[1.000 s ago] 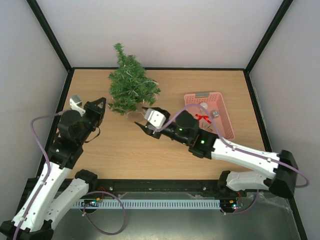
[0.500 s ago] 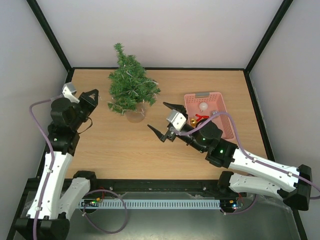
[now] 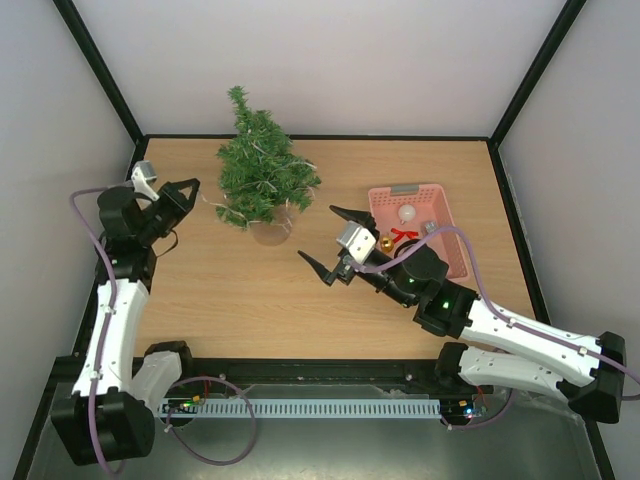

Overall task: Decorate the small christmas tree
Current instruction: Wrap the decoration item around the Christmas tree.

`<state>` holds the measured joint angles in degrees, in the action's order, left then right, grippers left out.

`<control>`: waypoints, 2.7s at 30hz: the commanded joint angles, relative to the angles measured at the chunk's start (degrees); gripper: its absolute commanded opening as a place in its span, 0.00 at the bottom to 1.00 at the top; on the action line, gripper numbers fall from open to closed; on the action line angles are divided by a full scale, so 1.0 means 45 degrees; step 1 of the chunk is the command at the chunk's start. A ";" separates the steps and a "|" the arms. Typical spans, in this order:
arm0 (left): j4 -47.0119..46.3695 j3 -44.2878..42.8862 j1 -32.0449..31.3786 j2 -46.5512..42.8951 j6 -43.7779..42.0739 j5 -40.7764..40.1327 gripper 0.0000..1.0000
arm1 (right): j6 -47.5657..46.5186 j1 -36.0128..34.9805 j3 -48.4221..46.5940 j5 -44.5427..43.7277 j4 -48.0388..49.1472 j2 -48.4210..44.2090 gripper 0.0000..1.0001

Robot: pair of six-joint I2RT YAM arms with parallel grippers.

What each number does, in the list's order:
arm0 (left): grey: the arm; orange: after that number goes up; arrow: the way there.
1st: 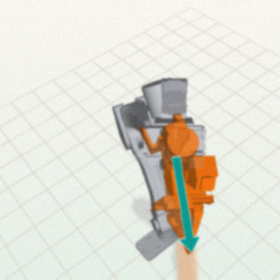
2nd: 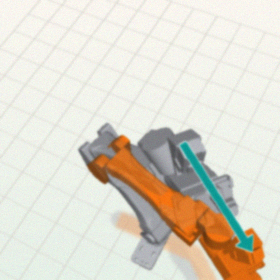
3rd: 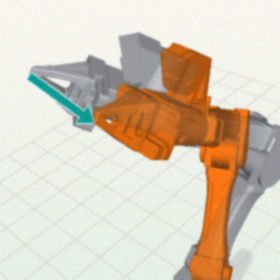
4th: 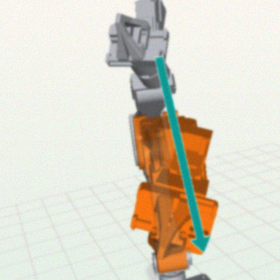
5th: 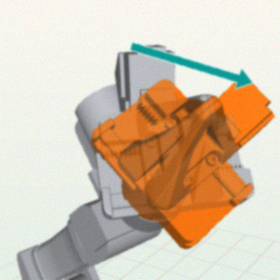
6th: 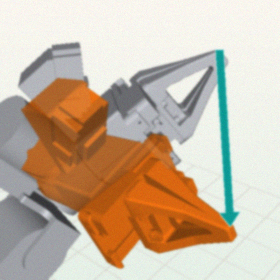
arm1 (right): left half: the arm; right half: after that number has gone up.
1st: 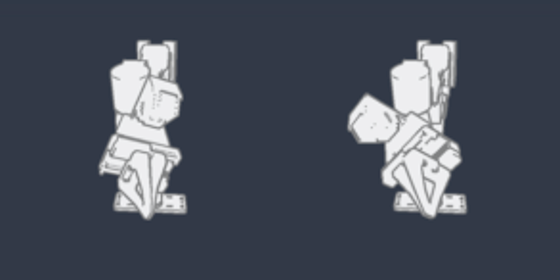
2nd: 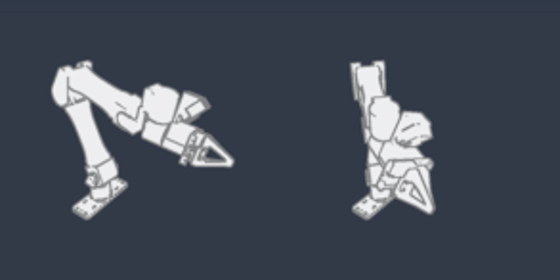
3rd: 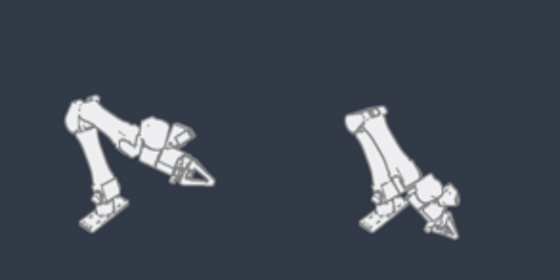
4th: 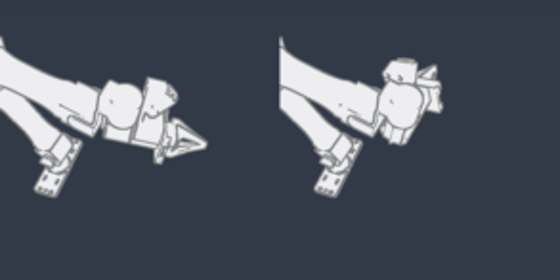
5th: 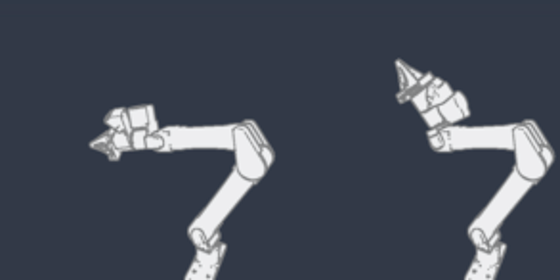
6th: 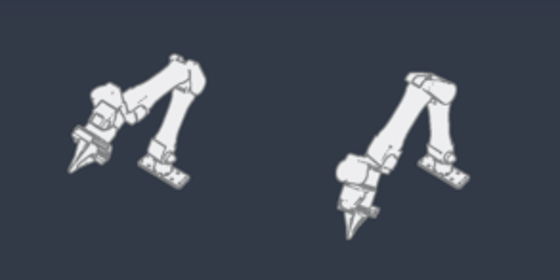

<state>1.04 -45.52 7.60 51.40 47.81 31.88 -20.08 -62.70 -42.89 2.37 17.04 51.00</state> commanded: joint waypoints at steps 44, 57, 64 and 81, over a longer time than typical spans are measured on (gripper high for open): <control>-0.3621 0.1519 0.0111 0.5187 -0.1577 0.3376 0.09 | 0.0107 -0.0085 0.0020 -0.0390 0.0231 0.0209 0.98; -0.0831 0.0355 0.0204 0.4364 -0.2964 0.1919 0.37 | 0.1940 -0.0079 0.0303 -0.0234 0.0542 0.0696 0.98; 0.0346 -0.0012 0.0434 0.3105 -0.2507 -0.0595 0.44 | 0.3353 -0.0081 0.0196 -0.0894 0.0542 0.1003 0.98; -0.3155 -0.3248 0.0411 0.6200 -0.3188 0.3947 0.48 | 0.8895 -0.0073 -0.0101 -0.1726 0.0333 0.2592 0.91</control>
<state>-6.98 -57.58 9.30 74.39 33.36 39.83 15.46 -62.72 -42.15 -4.64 18.13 62.85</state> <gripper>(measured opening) 0.486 0.915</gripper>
